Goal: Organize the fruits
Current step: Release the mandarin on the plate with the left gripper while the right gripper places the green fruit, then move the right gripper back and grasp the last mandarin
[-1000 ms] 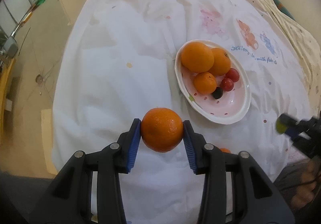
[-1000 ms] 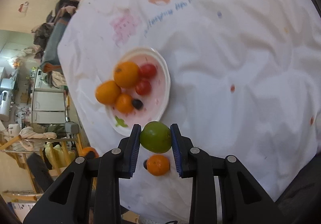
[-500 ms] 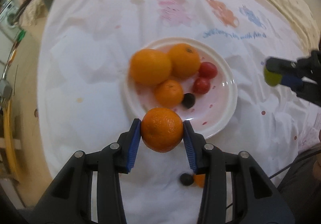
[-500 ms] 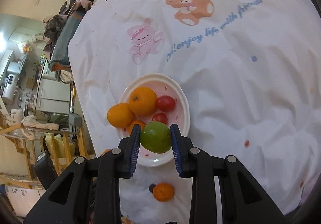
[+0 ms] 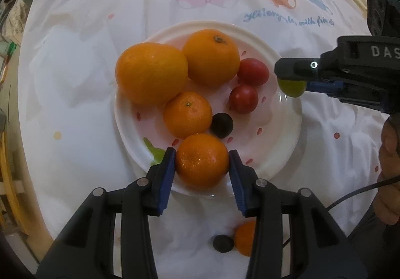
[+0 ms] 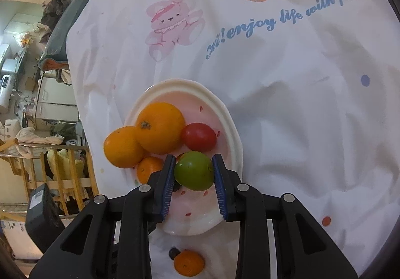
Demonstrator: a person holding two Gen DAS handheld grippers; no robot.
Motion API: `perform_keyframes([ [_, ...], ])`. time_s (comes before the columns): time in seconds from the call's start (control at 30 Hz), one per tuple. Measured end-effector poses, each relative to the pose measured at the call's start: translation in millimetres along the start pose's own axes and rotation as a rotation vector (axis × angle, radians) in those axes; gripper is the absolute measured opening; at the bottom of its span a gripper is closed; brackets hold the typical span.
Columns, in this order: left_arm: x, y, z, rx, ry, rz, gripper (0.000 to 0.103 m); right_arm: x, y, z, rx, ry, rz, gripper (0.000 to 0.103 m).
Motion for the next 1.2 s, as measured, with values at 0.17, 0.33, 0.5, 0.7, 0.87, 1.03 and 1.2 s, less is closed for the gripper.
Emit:
perform_keyframes([
  [0.17,-0.9,-1.2,2.1,0.013,0.009,-0.027,0.049,2.8,-7.3,-1.2,0.01,0.027,-0.021,0.033],
  [0.33,-2.4,3.4,3.4,-0.002,0.014,-0.024,0.075,3.1,-15.2,-1.3,0.019,0.052,-0.051,0.034],
  [0.5,-4.6,0.5,2.4,0.01,0.008,-0.019,0.076,0.7,-19.5,-0.8,0.016,0.053,-0.077,0.035],
  [0.7,-3.8,3.5,3.3,-0.006,0.015,-0.021,0.076,2.7,-12.1,1.2,-0.021,0.07,-0.084,0.053],
  [0.87,-0.5,9.1,2.1,-0.022,0.018,-0.02,0.076,9.0,-0.8,2.9,-0.06,0.119,-0.13,0.065],
  [1.03,9.4,26.1,1.7,-0.065,0.04,-0.006,0.076,7.8,23.5,4.6,-0.101,0.122,-0.106,0.065],
  [1.2,21.0,42.7,-1.3,-0.089,0.072,0.001,0.076,2.1,45.1,-2.2,-0.122,0.09,-0.07,0.065],
])
Point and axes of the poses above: each gripper's, at about its wrist camera, not at the fingertips, and y roughly against the way its jaws point, x to its left, z to its top, the point moved 5 cm from there along -y, roughly the way its jaws point, and after that the axes turned 4 degrees about -y, right-handed, at the moved point
